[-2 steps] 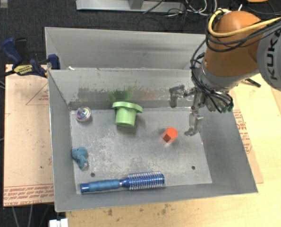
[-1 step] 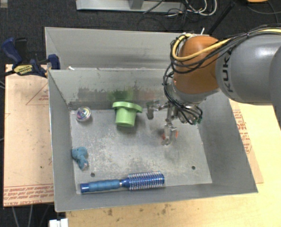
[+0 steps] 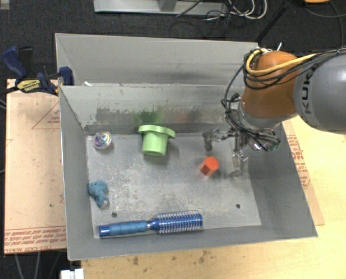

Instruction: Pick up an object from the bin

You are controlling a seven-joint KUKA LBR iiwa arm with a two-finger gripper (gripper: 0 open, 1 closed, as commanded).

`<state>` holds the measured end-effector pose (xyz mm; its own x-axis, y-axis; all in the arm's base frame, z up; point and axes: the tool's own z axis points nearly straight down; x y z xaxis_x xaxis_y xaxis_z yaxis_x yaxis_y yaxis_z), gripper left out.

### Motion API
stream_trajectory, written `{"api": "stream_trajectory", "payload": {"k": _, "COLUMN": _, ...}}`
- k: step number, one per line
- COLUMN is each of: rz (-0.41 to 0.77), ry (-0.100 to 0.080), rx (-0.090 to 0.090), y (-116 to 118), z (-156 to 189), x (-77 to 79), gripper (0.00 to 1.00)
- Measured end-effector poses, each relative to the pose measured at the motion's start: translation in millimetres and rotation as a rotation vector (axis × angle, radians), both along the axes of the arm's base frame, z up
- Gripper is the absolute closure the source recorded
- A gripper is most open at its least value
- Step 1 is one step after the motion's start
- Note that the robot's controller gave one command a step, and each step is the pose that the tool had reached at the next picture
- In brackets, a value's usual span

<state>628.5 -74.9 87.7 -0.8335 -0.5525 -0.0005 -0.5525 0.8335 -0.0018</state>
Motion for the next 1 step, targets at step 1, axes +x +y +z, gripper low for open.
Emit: {"api": "stream_trajectory", "payload": {"k": 1, "rz": 0.458, "ry": -0.002, "rx": 0.003, "y": 73.0, "z": -17.8, "x": 25.9, "gripper": 0.0}}
